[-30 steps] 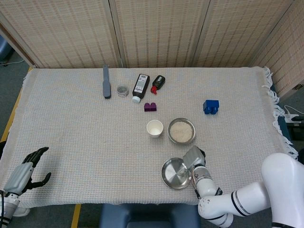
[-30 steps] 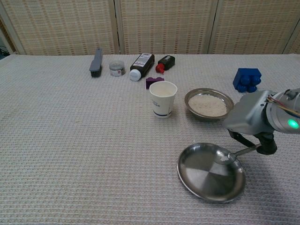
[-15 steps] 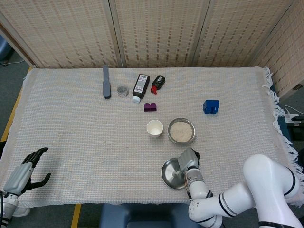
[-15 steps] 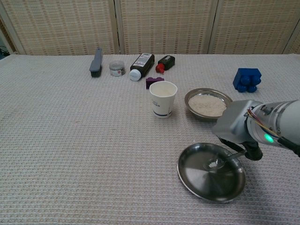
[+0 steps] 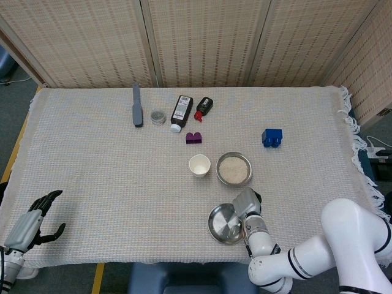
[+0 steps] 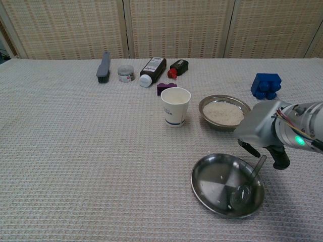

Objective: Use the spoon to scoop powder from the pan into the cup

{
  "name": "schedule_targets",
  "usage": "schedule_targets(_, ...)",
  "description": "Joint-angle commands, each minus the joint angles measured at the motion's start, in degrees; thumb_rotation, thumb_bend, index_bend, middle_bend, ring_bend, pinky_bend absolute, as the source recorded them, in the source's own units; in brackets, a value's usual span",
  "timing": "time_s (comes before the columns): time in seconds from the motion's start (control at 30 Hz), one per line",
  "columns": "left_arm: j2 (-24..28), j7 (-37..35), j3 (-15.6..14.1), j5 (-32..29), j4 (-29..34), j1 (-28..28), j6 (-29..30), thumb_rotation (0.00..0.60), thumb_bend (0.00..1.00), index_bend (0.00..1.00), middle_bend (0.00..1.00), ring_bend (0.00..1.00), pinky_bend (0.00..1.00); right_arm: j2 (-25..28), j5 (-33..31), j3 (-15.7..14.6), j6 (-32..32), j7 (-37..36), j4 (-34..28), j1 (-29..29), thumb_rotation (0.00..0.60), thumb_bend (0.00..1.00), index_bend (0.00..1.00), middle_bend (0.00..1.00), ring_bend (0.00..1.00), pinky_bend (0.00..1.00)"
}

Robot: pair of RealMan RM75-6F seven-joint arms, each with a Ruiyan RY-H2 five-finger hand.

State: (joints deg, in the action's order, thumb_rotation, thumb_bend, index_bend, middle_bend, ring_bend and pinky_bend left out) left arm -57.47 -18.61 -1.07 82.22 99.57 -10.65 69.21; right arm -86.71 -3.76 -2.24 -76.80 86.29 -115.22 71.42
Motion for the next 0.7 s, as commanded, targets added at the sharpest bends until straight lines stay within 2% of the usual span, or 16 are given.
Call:
schedule_targets(0.03,0.0,0.0,0.0,0.0,-0.1,0.1,0.1,0.600,0.41,0.00,0.00,0.00,0.00,1.3,1.9,-0.1,0.0,-1.7,-0.9,-0.6,0.600,0.22,0.39,0.99,1.00,1.00)
schedule_targets(0.13,-0.1,-0.1,0.0,0.1,-0.1,0.1,0.1,0.600,0.41,0.00,0.00,0.00,0.00,3.5,4.4,0.0,0.1,-4.7,-2.6,-1.8,0.600,0.22,0.39,0.99,1.00,1.00)
schedule_targets(0.27,-0.2,0.1,-0.1,0.2,-0.2,0.2,0.4,0.600,0.41,0.00,0.00,0.00,0.00,8.2,11.1,-0.2,-0.1,-10.9,-6.8,-4.5,0.600,0.22,0.35,0.98,0.96,0.99)
schedule_targets(0.37,-0.2,0.3,0.0,0.3,-0.2,0.2,0.6,0.600,0.41,0.00,0.00,0.00,0.00,12.3,18.2,-0.7,-0.6,-16.8,-10.3,-7.4,0.600,0.22,0.28,0.89,0.88,0.90)
schedule_targets(0.43,-0.3,0.5,0.0,0.4,-0.2,0.3,0.8,0.600,0.41,0.00,0.00,0.00,0.00,15.2,23.8,-1.7,-1.5,-20.4,-12.5,-9.7,0.600,0.22,0.23,0.80,0.78,0.79)
schedule_targets(0.53,-0.5,1.0,0.1,0.5,-0.3,0.5,1.4,0.600,0.41,0.00,0.00,0.00,0.00,19.3,34.9,-4.4,-3.8,-26.4,-15.0,-14.4,0.600,0.22,0.16,0.62,0.60,0.63)
schedule_targets(0.6,-0.9,1.5,0.3,0.6,-0.6,0.7,2.3,0.600,0.41,0.00,0.00,0.00,0.00,21.8,42.6,-7.0,-5.8,-29.8,-15.7,-17.9,0.600,0.22,0.08,0.46,0.42,0.54)
schedule_targets(0.7,-1.9,2.7,0.8,1.0,-1.3,1.3,4.4,0.600,0.41,0.00,0.00,0.00,0.00,24.7,52.5,-10.4,-9.0,-34.9,-15.2,-23.4,0.600,0.21,0.00,0.26,0.21,0.41)
